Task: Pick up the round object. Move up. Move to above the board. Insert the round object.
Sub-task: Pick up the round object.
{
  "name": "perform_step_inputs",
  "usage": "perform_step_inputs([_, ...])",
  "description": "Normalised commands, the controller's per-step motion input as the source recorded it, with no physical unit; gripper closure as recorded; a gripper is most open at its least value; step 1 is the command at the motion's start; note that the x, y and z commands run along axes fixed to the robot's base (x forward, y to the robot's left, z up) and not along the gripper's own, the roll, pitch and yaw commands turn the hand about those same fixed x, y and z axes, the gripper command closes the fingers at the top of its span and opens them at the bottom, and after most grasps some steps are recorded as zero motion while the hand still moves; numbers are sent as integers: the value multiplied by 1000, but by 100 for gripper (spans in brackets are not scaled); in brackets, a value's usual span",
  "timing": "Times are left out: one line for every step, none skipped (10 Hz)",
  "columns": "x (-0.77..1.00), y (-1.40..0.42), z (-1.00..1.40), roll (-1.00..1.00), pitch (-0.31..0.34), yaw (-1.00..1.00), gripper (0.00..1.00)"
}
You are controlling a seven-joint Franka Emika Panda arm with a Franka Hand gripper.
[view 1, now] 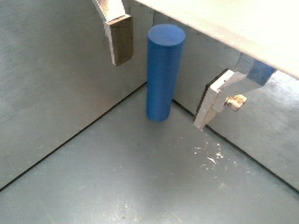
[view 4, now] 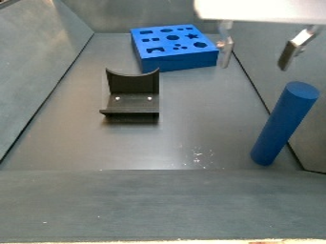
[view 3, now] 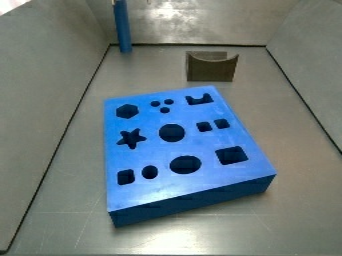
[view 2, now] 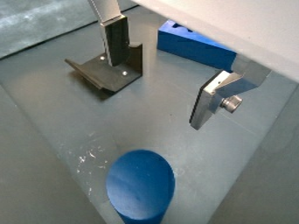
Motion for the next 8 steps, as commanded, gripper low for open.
perform_step_inputs([-166, 871, 26, -517, -54, 83, 0])
perform_step_inputs([-120, 826, 20, -563, -89, 123, 0])
perform_step_inputs([-57, 263, 0, -214, -54, 0, 0])
perform_step_inputs([0, 20, 0, 0, 0, 0, 0])
perform_step_inputs([-189, 854, 0, -323, -11, 86, 0])
perform_step_inputs([-163, 469, -100, -80, -9, 86, 0])
perform_step_inputs([0, 0, -23, 0, -26, 0, 0])
perform_step_inputs([-37, 0, -11, 0, 0, 0, 0])
